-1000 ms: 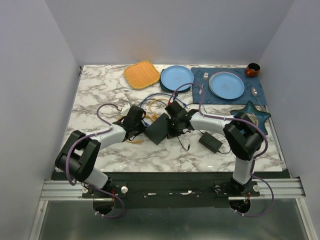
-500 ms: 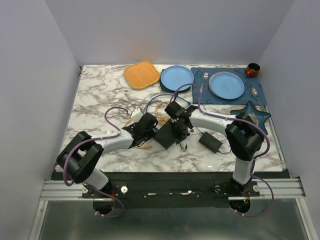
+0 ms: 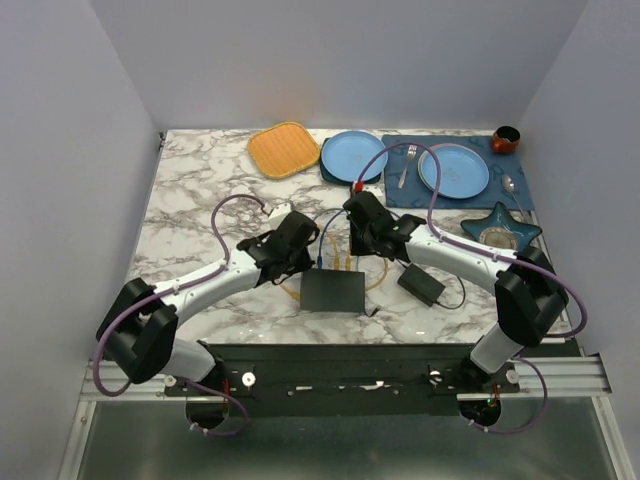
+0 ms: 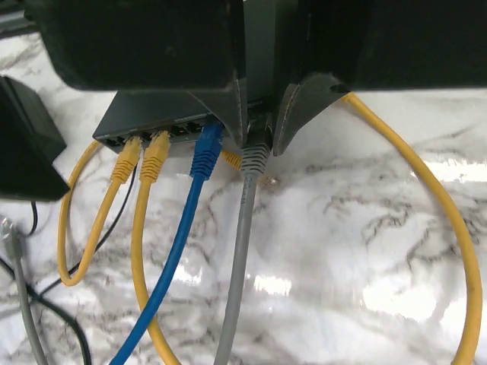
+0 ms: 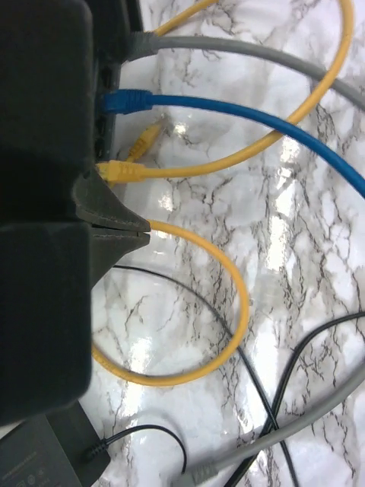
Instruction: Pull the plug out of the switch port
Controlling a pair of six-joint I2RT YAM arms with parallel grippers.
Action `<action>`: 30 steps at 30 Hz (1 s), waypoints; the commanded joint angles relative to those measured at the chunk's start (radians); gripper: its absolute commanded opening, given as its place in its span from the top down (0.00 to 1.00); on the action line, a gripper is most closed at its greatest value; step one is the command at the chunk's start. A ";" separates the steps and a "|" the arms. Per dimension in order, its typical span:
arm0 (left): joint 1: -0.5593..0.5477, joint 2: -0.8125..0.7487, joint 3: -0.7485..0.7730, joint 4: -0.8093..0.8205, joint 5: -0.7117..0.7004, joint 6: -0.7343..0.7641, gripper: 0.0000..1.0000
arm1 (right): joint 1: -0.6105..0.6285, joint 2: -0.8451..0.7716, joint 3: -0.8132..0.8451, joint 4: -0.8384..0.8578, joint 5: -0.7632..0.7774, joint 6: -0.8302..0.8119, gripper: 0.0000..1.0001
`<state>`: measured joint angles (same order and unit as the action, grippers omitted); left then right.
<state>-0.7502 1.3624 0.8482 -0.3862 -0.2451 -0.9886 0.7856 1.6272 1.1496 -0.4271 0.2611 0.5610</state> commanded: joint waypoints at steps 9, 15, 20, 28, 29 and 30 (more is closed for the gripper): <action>0.146 0.109 0.068 -0.017 0.024 0.082 0.77 | -0.011 0.013 -0.062 0.047 0.073 0.025 0.97; 0.184 0.101 0.020 -0.011 0.056 0.088 0.55 | -0.011 0.031 -0.042 0.050 0.058 0.016 0.96; 0.190 0.107 -0.020 0.013 0.078 0.077 0.50 | -0.011 0.036 -0.041 0.056 0.032 0.016 0.96; 0.206 0.102 0.083 -0.040 0.023 0.139 0.42 | -0.011 -0.049 -0.141 0.085 -0.046 0.050 0.95; 0.207 0.106 0.100 -0.045 0.009 0.146 0.42 | -0.009 -0.073 -0.158 0.090 -0.049 0.060 0.95; 0.209 0.109 0.116 -0.048 0.000 0.156 0.43 | -0.011 -0.082 -0.172 0.093 -0.045 0.065 0.95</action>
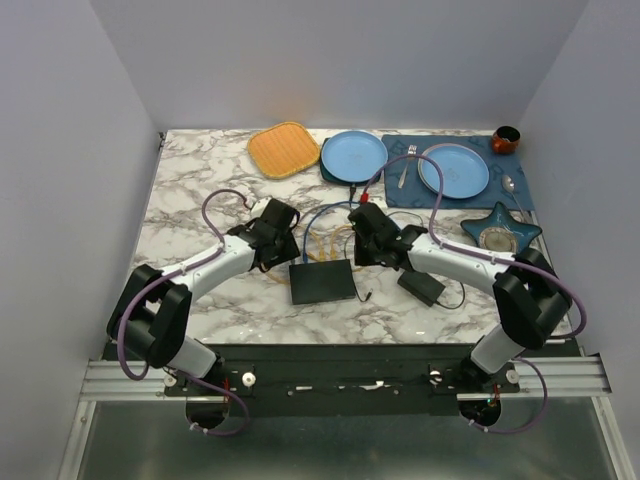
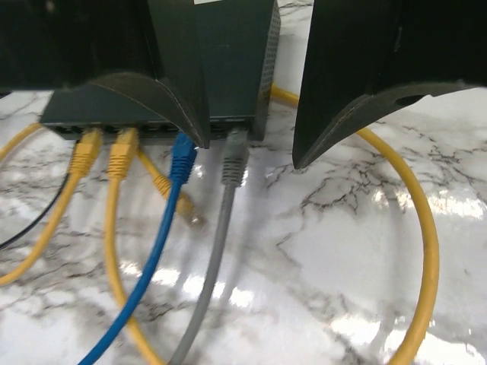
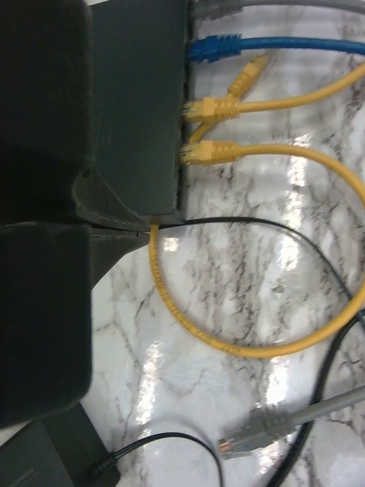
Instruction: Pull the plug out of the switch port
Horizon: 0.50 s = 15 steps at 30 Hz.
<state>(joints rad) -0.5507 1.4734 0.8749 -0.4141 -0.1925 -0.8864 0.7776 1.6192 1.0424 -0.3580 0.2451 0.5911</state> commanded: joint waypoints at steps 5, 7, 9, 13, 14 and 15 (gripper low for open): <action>0.009 0.085 0.225 -0.031 -0.012 0.136 0.43 | -0.003 -0.117 -0.142 0.025 -0.010 0.052 0.95; 0.006 0.125 0.257 -0.012 0.043 0.156 0.43 | -0.003 -0.146 -0.182 0.028 -0.012 0.059 0.95; -0.005 0.169 0.282 0.001 0.096 0.182 0.41 | -0.003 -0.183 -0.228 0.037 -0.026 0.072 0.95; -0.009 0.211 0.302 0.018 0.103 0.188 0.41 | 0.002 -0.209 -0.303 0.121 -0.150 0.098 0.97; -0.009 0.220 0.308 0.017 0.108 0.190 0.42 | 0.006 -0.216 -0.315 0.140 -0.162 0.102 0.97; -0.009 0.237 0.309 0.024 0.140 0.190 0.42 | 0.021 -0.220 -0.332 0.160 -0.174 0.101 0.98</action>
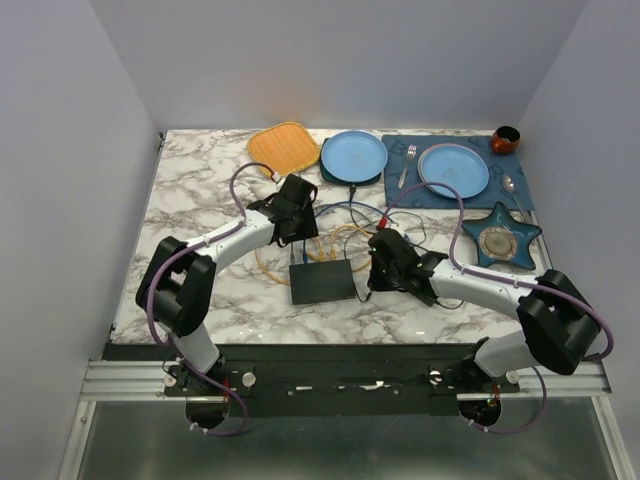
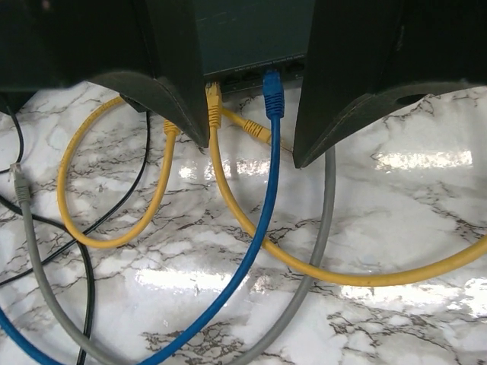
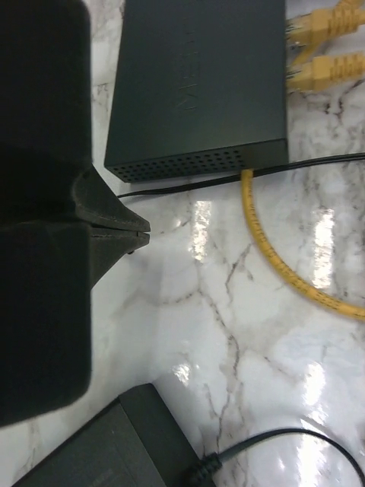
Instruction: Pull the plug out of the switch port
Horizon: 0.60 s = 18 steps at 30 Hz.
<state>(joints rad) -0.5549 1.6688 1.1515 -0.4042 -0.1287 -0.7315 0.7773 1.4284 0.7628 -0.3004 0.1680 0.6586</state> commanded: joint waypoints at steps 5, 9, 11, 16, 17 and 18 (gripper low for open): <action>-0.033 0.052 -0.024 0.057 0.124 0.021 0.46 | 0.085 -0.026 -0.030 0.149 -0.163 0.024 0.99; -0.039 0.040 -0.096 0.102 0.127 0.007 0.47 | 0.169 0.003 -0.007 0.152 -0.162 0.035 0.99; -0.043 0.040 -0.108 0.108 0.159 0.004 0.49 | 0.180 0.047 0.000 0.155 -0.163 0.052 0.99; -0.071 0.020 -0.156 0.114 0.164 0.007 0.53 | 0.183 0.109 -0.014 0.159 -0.154 0.099 0.99; -0.074 0.013 -0.167 0.114 0.166 0.001 0.54 | 0.185 0.113 -0.014 0.158 -0.128 0.099 0.99; -0.077 -0.006 -0.194 0.116 0.166 -0.002 0.55 | 0.183 0.119 -0.011 0.156 -0.114 0.099 0.99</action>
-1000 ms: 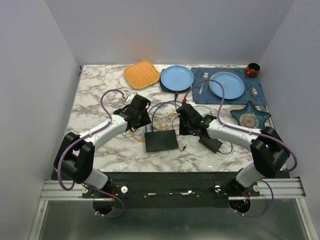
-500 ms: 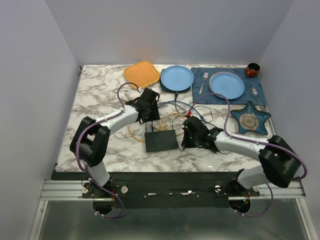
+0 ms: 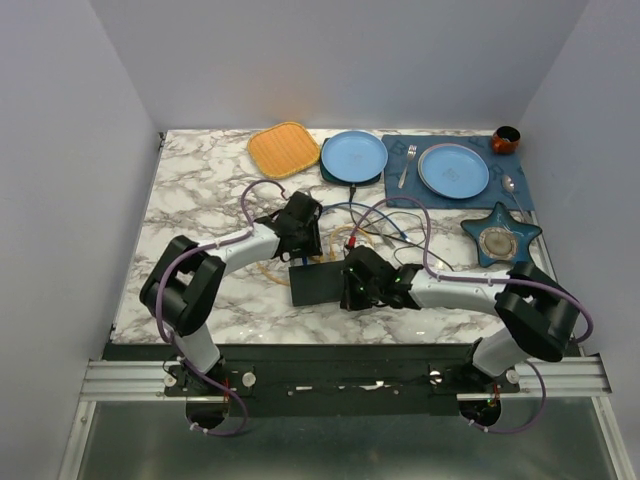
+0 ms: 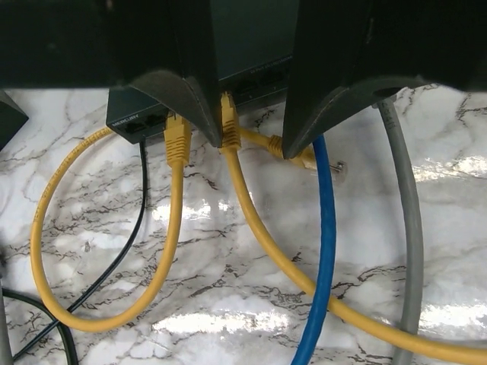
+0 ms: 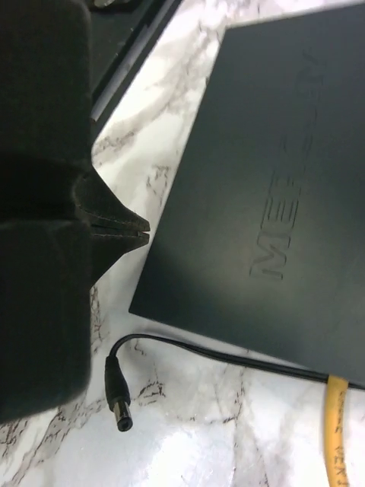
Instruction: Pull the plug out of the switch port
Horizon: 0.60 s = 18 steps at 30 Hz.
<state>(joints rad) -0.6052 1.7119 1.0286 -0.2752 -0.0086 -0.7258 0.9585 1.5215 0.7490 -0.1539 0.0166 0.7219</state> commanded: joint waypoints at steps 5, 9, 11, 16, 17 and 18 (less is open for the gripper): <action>-0.028 -0.119 -0.169 0.007 0.067 -0.030 0.67 | -0.001 0.095 0.107 -0.056 0.109 -0.016 0.99; -0.030 -0.211 -0.258 0.028 0.113 -0.052 0.71 | -0.012 0.175 0.242 -0.107 0.128 -0.061 0.99; -0.030 -0.242 -0.286 0.034 0.127 -0.069 0.72 | -0.014 0.219 0.321 -0.128 0.135 -0.082 0.98; -0.030 -0.354 -0.378 0.034 0.127 -0.099 0.73 | -0.017 0.295 0.472 -0.176 0.138 -0.125 0.95; -0.030 -0.369 -0.392 0.037 0.131 -0.116 0.73 | -0.018 0.307 0.519 -0.185 0.141 -0.131 0.95; -0.030 -0.402 -0.404 0.037 0.131 -0.124 0.74 | -0.023 0.339 0.548 -0.194 0.141 -0.137 0.95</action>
<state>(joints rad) -0.6022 1.3804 0.6994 -0.1577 -0.0078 -0.7811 0.9558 1.7992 1.1442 -0.4622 0.0799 0.6224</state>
